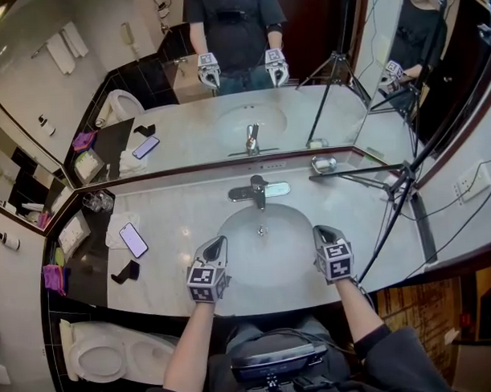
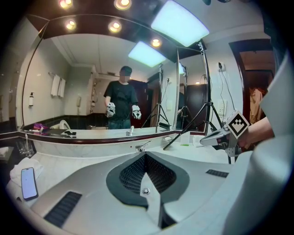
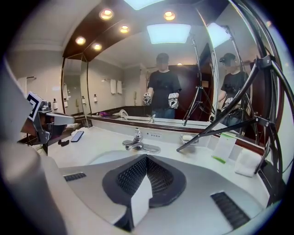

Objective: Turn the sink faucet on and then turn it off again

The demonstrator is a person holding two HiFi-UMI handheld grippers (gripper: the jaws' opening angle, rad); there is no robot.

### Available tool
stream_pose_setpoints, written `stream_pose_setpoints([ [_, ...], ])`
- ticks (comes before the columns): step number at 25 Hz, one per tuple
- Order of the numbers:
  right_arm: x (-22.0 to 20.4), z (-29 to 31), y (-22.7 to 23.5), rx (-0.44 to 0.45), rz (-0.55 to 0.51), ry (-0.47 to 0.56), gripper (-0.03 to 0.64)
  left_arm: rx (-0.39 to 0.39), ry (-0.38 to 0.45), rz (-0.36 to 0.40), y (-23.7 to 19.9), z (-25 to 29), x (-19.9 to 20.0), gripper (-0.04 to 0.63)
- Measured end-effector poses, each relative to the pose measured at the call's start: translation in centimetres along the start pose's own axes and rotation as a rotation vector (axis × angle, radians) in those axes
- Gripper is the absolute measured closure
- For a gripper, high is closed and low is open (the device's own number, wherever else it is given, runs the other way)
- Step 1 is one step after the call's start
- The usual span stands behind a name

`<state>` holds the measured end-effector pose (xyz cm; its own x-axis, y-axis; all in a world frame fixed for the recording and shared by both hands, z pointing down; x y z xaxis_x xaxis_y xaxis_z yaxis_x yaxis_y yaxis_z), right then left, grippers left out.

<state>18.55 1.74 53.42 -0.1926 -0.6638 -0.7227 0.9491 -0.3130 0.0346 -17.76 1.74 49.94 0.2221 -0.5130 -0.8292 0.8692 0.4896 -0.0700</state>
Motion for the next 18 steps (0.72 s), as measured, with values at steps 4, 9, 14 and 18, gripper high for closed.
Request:
stream_pose_setpoints([
  [4,-0.81,0.24,0.38,0.002,0.001,0.001,0.598,-0.009,-0.002,-0.001,0.34,0.18,-0.11,0.609],
  [9,-0.95,0.34,0.18,0.005,-0.007,-0.011,0.597,-0.019,-0.012,0.014,0.55,-0.10,-0.16,0.609],
  [14,-1.09,0.60,0.10,0.005,-0.021,-0.021,0.597,-0.011,-0.001,0.017,0.61,0.13,-0.01,0.609],
  [18,-0.80,0.95,0.14,0.005,-0.045,-0.025,0.597,-0.016,-0.006,0.019,0.84,0.33,0.40,0.609],
])
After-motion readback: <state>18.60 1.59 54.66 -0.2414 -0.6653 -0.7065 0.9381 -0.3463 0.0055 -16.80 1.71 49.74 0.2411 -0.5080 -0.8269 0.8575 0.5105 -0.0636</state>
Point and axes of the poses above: the fingertips, and each gripper's own axes: z forward along the fingers, y to its right, x out of its top, the point moved 10 cm from there along -z, backward along the fingers, and after that the axes turned 11 degrees about -y, right-handed, at the moved point
